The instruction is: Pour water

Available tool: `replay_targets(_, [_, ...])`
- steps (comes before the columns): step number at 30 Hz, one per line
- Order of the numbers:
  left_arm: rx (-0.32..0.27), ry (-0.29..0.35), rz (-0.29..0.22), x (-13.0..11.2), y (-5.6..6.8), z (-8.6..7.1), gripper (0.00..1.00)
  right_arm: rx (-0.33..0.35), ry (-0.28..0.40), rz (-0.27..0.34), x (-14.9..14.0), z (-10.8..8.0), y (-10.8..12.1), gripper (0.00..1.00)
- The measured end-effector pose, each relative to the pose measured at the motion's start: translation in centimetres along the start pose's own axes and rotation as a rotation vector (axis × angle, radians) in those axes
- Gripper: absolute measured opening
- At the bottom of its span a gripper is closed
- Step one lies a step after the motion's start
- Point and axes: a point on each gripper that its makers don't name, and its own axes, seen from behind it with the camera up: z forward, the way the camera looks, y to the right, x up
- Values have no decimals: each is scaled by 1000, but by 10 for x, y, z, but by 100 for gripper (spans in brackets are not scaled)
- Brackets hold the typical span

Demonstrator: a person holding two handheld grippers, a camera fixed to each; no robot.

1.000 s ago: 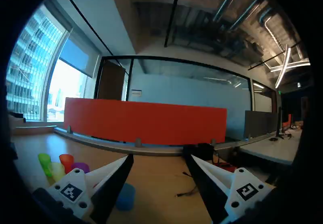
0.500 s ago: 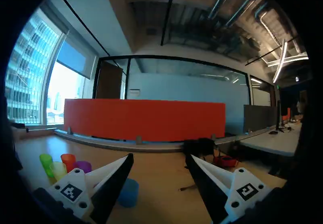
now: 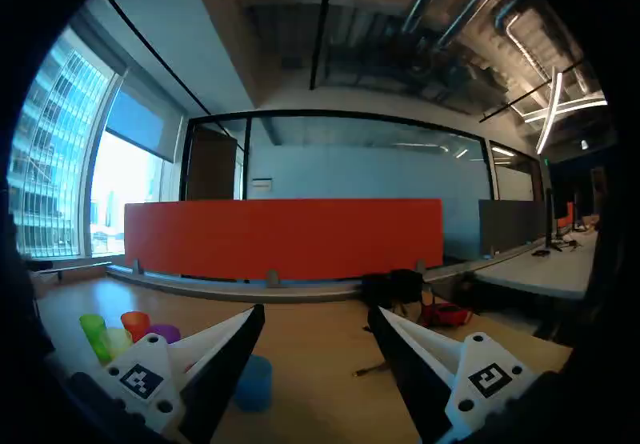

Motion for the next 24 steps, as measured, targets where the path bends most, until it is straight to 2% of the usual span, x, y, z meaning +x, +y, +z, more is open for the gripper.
replay_targets(6, [0,-1,4,-8,-6,4,97,-5,4,8,7,0,2,100])
replay_targets(14, [-4,-18,-30,-27,-14,7,98,-11,7,8,11,-4,0,100])
replay_targets(24, [0,-16,-51,-31,-25,10,97,-7,9,-4,13,-4,-7,100])
